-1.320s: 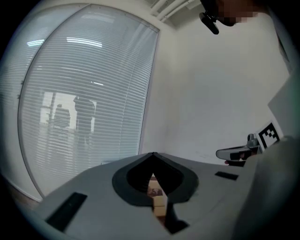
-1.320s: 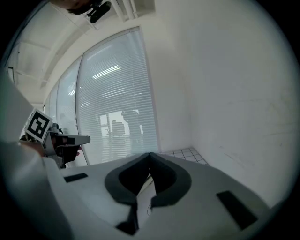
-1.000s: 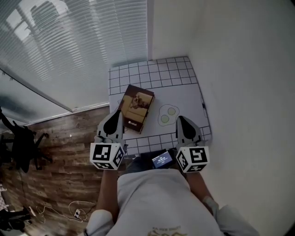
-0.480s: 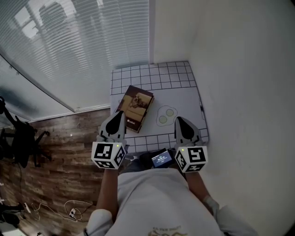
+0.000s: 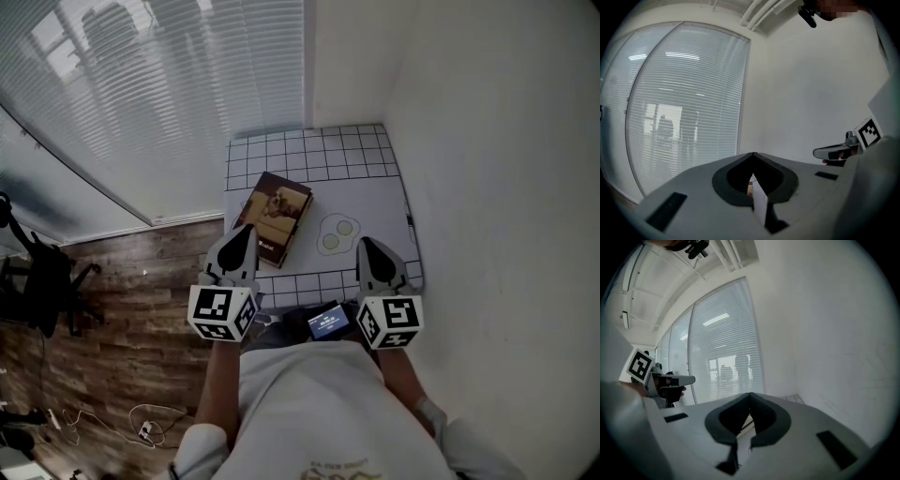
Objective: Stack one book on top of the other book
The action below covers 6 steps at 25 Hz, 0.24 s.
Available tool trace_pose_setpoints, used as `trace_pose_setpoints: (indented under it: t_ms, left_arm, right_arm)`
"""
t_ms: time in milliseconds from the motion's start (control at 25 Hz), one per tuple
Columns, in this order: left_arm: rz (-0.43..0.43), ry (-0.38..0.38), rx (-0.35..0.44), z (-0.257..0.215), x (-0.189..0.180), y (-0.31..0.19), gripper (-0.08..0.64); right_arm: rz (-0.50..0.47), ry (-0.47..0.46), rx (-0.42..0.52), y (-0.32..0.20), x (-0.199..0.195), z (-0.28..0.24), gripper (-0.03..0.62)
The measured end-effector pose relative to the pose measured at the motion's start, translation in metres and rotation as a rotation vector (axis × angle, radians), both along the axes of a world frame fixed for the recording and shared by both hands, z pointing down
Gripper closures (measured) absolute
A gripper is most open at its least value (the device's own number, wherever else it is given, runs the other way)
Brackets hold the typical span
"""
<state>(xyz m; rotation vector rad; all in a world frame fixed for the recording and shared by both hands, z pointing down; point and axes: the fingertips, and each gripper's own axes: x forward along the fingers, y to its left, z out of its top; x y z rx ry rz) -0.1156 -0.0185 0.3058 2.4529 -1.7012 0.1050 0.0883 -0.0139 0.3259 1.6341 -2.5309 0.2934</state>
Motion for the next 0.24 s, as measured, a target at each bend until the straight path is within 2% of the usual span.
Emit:
trace_pose_setpoints:
  t_ms: [240]
  left_arm:
    - [-0.006,0.011,-0.006,0.0005,-0.0013,0.0006,0.551]
  right_arm:
    - [-0.005,0.003,-0.003,-0.0004,-0.0023,0.0003,0.584]
